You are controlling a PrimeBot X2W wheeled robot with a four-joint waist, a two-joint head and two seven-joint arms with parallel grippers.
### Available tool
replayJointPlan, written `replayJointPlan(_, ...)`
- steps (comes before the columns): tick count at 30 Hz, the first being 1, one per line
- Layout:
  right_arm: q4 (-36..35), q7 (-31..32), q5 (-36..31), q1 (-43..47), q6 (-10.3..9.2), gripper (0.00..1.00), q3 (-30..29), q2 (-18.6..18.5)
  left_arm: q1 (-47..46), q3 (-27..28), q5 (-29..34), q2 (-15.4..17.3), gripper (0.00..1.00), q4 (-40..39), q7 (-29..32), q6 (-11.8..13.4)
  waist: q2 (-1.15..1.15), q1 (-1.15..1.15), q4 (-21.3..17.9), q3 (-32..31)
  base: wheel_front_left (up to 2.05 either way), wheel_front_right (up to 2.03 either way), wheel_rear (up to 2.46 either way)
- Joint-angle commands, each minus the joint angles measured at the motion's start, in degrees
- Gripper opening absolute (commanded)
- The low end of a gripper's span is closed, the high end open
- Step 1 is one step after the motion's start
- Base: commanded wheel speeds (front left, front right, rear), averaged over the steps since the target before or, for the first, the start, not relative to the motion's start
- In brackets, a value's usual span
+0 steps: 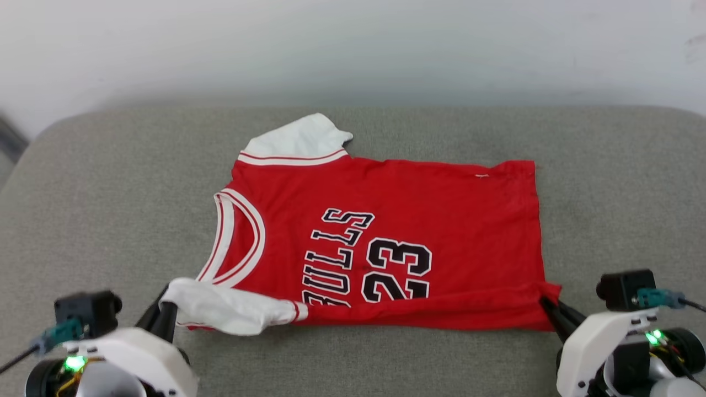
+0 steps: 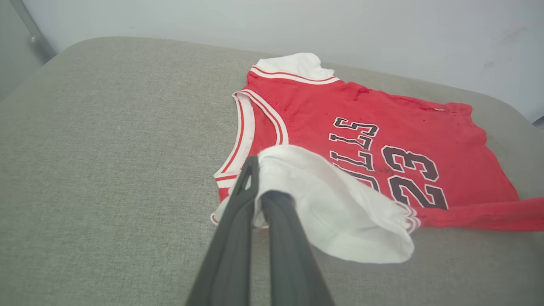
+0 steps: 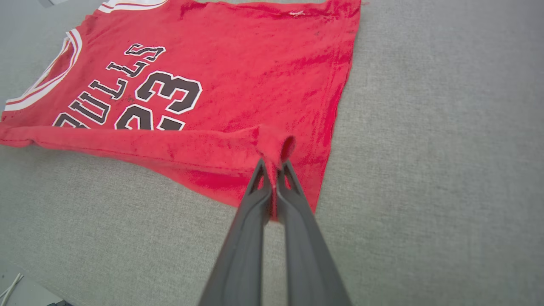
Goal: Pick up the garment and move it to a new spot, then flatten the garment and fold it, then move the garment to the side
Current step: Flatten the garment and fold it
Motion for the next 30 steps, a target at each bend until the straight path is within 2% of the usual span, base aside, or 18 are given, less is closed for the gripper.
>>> replayJointPlan(1,0.28,-0.06,-0.20,-0.80,-0.02,0.00,0.13,0.14,-1.30,0.01,0.11,-0.25,0.00,0.63,0.08,-0.35,0.00,0.00,-0.28,1.89,0.00,0.00,0.00)
replayJointPlan(10,7.13,-2.55,0.77,-10.40,-0.02,0.00,2.30,-0.85,-16.65,-2.75,-0.19,-3.30,0.00,14.81,1.36,-6.75,0.00,0.00,-0.86,9.23,0.00,0.00,0.00)
replayJointPlan(20,16.24,-7.33,2.01,-18.07,-0.03,0.00,5.30,-1.09,-27.66,-3.91,-1.81,-7.12,0.00,30.56,1.71,-11.59,0.00,0.00,-2.51,14.37,0.00,0.00,0.00)
replayJointPlan(21,17.28,-7.87,2.19,-18.50,-0.03,0.17,5.66,-1.04,-28.35,-4.19,-2.12,-7.60,0.00,32.02,2.17,-12.13,0.00,0.00,-2.64,14.58,0.00,0.00,0.00)
replayJointPlan(22,18.33,-8.41,2.21,-18.82,-0.04,0.48,6.05,-1.03,-29.07,-4.22,-2.50,-7.94,0.33,33.54,2.37,-12.62,0.00,0.00,-2.77,14.79,0.00,0.00,0.00)
replayJointPlan(23,19.30,-8.93,1.98,-19.03,-0.06,0.97,6.50,-1.19,-29.71,-4.22,-2.69,-8.14,0.49,34.91,2.54,-13.03,0.00,0.00,-2.88,14.91,0.00,0.00,0.00)
replayJointPlan(24,20.25,-9.28,2.08,-19.05,-0.06,1.00,6.99,-1.18,-30.16,-4.47,-2.84,-8.26,0.87,36.18,2.68,-13.49,0.00,0.00,-3.01,14.97,0.00,0.00,0.00)
replayJointPlan(25,21.02,-9.71,2.27,-19.09,-0.06,1.00,7.49,-1.24,-30.62,-4.48,-3.01,-8.54,1.00,37.39,2.48,-13.77,0.00,0.00,-3.13,14.96,0.00,0.00,0.00)
replayJointPlan(30,22.05,-14.27,2.70,-18.33,-0.07,1.00,8.94,-2.54,-31.32,-4.34,-3.54,-8.81,1.00,41.94,1.75,-15.22,0.00,0.00,-3.56,13.52,0.00,0.00,0.00)
